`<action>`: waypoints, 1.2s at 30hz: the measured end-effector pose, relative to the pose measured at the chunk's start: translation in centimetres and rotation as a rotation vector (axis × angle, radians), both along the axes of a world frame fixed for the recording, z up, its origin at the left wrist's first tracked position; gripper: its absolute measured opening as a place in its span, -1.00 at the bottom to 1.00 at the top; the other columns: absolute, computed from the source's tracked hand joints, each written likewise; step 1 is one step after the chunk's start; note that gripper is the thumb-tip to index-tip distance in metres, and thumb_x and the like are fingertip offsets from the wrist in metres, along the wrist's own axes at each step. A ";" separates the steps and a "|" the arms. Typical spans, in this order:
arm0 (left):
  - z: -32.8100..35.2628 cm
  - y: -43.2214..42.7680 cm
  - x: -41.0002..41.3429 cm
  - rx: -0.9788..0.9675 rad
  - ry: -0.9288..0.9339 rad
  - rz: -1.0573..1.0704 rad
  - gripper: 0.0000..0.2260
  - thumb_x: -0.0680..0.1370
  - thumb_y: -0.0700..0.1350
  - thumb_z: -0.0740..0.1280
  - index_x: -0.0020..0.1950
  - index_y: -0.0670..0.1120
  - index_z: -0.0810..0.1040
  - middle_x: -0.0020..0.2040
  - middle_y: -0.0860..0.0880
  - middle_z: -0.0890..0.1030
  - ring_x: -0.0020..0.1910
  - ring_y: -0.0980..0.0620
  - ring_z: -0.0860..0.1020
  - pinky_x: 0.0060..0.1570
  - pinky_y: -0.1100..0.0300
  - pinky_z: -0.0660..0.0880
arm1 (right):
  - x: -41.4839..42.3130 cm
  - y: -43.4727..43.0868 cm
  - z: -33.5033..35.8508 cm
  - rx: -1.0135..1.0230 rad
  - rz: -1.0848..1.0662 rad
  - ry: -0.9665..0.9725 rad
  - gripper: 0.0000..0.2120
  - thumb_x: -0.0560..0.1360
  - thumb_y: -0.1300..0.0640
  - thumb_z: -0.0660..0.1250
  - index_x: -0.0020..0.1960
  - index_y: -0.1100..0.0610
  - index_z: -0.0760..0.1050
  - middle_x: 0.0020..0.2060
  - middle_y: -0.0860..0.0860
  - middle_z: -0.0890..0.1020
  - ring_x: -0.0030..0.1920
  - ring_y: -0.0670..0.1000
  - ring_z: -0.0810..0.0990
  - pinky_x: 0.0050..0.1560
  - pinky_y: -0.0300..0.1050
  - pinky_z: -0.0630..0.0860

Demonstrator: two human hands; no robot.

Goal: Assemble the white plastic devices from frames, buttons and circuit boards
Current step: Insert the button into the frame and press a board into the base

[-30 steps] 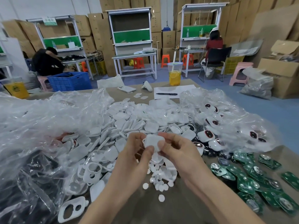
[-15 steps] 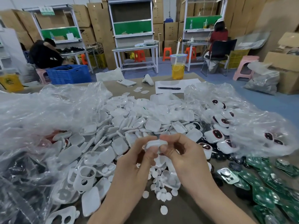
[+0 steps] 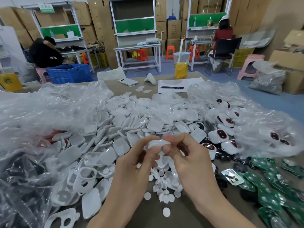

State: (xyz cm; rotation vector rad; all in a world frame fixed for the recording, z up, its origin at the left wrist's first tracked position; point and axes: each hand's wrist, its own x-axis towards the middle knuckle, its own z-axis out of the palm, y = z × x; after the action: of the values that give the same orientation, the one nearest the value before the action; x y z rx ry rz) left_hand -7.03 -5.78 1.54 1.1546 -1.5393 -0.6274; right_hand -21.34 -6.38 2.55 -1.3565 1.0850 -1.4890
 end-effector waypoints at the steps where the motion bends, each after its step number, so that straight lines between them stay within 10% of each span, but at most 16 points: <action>1: 0.1 0.0 0.1 0.004 0.001 0.000 -0.80 0.56 0.31 0.26 0.13 0.38 0.56 -0.15 0.15 0.70 -0.17 0.15 0.68 -0.13 0.41 0.52 | 0.0 0.0 0.0 -0.005 0.003 0.000 -0.77 0.52 0.20 0.43 -0.06 -0.15 0.64 -0.12 -0.12 0.71 -0.02 -0.15 0.66 -0.03 -0.38 0.50; 15: 1.0 0.8 -0.1 0.047 0.161 -0.024 -0.87 0.52 0.14 0.37 -0.02 0.30 0.70 -0.24 0.09 0.71 -0.29 0.14 0.67 -0.22 0.44 0.51 | -0.2 -0.1 -0.3 0.032 0.091 -0.017 -0.80 0.54 0.16 0.42 -0.13 -0.14 0.57 -0.26 -0.12 0.65 -0.25 -0.12 0.65 -0.20 -0.38 0.49; 31: 0.4 0.4 0.3 0.224 0.024 -0.113 -0.71 0.56 0.21 0.30 0.26 0.48 0.42 -0.04 0.20 0.70 -0.06 0.18 0.68 0.02 0.21 0.55 | -0.3 -0.5 -0.5 0.165 0.123 -0.072 -0.94 0.51 0.06 0.45 -0.04 -0.03 0.60 -0.20 -0.02 0.65 -0.33 -0.07 0.66 -0.27 -0.34 0.52; 36: 0.2 0.5 0.0 0.232 0.059 -0.073 -0.68 0.59 0.07 0.33 0.33 0.33 0.44 -0.17 0.16 0.71 -0.18 0.18 0.67 -0.13 0.42 0.52 | -0.6 -0.5 -0.4 0.173 0.127 -0.064 -0.94 0.51 0.06 0.46 -0.04 -0.04 0.61 -0.24 -0.09 0.66 -0.34 -0.08 0.67 -0.33 -0.35 0.51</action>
State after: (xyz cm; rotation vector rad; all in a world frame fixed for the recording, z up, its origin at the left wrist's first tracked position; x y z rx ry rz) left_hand -6.99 -5.29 1.79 1.2442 -1.4922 -0.9006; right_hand -21.92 -6.87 2.15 -1.2260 1.0427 -1.3062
